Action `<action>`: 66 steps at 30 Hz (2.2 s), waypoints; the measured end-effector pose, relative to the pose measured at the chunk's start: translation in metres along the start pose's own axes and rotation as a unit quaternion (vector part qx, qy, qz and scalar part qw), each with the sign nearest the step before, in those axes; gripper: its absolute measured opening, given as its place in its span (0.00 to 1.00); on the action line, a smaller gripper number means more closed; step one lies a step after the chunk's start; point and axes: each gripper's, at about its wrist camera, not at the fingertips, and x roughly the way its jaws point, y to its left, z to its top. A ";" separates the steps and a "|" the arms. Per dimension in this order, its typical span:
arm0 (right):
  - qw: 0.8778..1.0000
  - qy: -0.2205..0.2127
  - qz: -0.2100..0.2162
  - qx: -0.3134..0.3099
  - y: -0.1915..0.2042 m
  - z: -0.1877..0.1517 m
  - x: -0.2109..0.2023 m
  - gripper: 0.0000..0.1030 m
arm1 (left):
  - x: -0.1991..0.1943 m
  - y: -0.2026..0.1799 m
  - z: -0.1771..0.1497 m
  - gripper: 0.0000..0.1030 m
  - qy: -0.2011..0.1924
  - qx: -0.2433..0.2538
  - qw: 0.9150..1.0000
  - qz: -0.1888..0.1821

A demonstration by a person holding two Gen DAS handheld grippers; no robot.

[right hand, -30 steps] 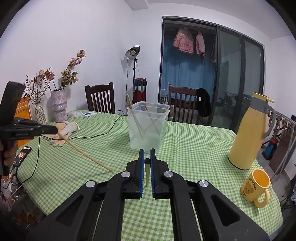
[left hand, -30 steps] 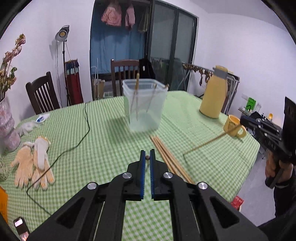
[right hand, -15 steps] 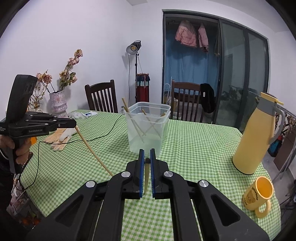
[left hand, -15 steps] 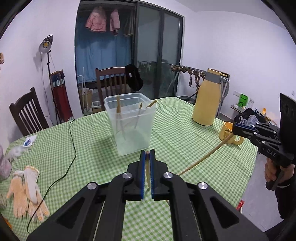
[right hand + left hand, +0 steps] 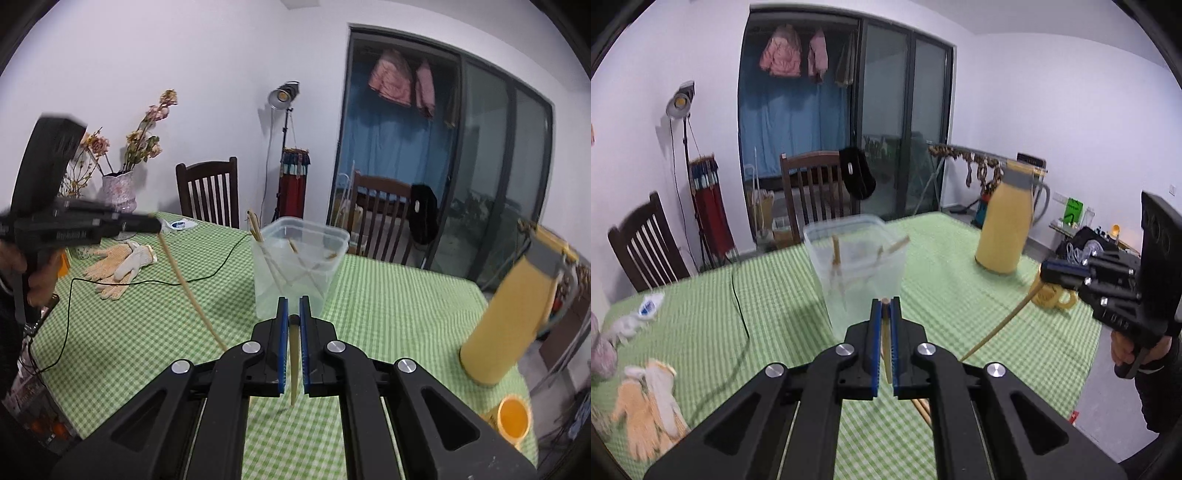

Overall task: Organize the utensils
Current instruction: 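Lift the right tool's chopstick over the container while the left tool carries its chopstick too, then open the right tool over the container while the left tool releases its chopstick inside, then withdraw both open tools back over the remaining chopsticks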

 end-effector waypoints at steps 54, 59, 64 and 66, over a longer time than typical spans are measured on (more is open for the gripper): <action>1.000 -0.018 -0.003 0.020 -0.026 0.039 0.034 0.63 | 0.042 0.020 -0.031 0.59 -0.039 -0.073 0.993 0.087; 1.000 -0.013 -0.025 0.013 -0.009 0.003 0.016 0.75 | 0.013 0.002 -0.075 0.67 -0.057 -0.081 0.989 0.113; 0.999 -0.001 -0.037 0.023 0.000 -0.021 0.011 0.80 | -0.009 -0.012 -0.112 0.69 -0.051 -0.077 0.988 0.123; 0.998 0.001 -0.049 0.026 0.004 -0.029 0.009 0.81 | -0.013 -0.016 -0.122 0.69 -0.052 -0.080 0.987 0.133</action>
